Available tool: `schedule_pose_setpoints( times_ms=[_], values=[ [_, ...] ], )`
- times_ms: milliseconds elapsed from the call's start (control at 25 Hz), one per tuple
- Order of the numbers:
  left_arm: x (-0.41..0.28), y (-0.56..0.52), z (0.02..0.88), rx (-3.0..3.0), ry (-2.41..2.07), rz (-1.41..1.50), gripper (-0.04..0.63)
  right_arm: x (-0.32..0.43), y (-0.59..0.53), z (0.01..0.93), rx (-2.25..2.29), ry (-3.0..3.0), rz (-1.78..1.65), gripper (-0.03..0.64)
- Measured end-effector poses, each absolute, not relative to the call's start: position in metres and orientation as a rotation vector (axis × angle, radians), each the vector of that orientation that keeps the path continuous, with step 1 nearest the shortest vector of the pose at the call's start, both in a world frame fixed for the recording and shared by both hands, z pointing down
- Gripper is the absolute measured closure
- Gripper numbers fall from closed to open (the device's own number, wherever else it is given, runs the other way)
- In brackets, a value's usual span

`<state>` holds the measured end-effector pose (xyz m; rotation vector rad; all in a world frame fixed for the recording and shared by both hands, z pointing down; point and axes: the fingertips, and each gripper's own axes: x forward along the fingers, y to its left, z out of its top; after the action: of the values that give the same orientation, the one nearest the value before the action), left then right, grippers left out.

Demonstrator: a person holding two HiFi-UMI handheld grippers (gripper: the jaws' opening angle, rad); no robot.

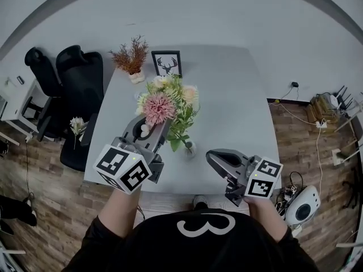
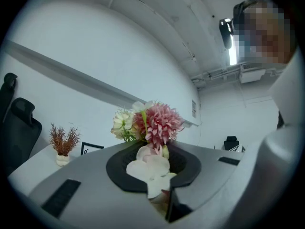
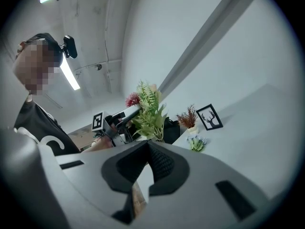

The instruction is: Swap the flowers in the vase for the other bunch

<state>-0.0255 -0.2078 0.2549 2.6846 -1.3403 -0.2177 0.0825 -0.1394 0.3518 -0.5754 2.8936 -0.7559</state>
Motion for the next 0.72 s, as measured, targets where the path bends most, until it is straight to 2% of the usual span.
schedule_pose_setpoints(
  times_ms=[720],
  values=[
    [-0.133, -0.155, 0.269, 2.505, -1.665, -0.108, 0.534, 0.018, -0.117, 0.344, -0.369, 2.948, -0.779, 0.609]
  ],
)
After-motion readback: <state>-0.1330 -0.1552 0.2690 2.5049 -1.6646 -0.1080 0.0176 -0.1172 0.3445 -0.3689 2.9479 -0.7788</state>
